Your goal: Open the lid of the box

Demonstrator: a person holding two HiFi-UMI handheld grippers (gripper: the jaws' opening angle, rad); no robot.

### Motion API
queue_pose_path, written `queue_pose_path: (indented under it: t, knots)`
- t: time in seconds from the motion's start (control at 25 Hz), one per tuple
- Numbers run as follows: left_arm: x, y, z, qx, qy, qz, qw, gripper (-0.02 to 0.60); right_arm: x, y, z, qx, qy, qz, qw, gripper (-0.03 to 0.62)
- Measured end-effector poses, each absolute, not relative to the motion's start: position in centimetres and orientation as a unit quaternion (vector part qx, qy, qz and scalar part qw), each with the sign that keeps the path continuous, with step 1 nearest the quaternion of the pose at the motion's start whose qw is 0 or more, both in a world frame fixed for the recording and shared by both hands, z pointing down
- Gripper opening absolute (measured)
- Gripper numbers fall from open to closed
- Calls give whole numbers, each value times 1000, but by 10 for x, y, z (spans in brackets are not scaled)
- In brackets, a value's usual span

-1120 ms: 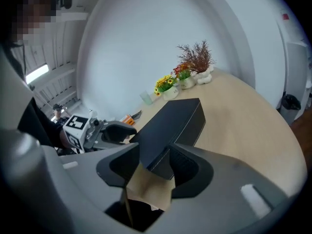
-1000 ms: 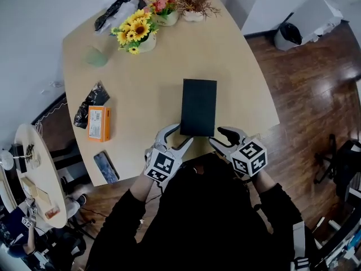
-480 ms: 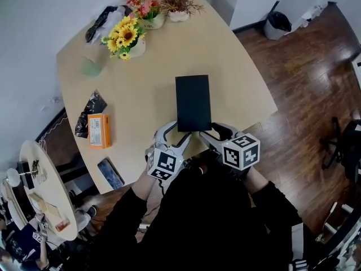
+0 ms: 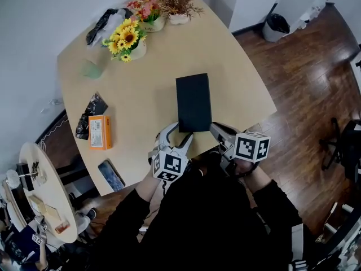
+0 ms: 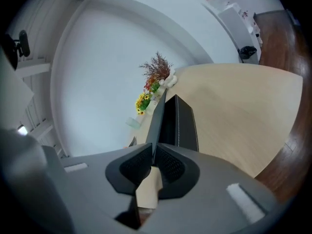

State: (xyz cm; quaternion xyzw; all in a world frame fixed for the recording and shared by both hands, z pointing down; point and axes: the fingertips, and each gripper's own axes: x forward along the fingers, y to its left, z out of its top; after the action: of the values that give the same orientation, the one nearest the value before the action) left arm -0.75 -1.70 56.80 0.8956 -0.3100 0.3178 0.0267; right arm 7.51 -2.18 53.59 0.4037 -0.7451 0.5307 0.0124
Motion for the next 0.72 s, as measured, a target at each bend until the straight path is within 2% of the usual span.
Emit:
queue_pose_path:
  t: [0.16, 0.28, 0.48, 0.72]
  knots:
    - [-9, -18, 566, 897, -320, 299, 56, 218, 56, -23, 498, 355, -798, 486, -4, 38]
    - [-11, -19, 559, 898, -333, 277, 81, 211, 21, -23, 460, 303, -850, 432, -1, 77]
    - [-34, -10, 544, 888, -367, 259, 94, 202, -41, -24, 443, 229, -902, 362, 50, 114]
    - [-107, 14, 550, 852, -432, 264, 134, 202, -96, -32, 471, 173, -909, 366, 105, 127]
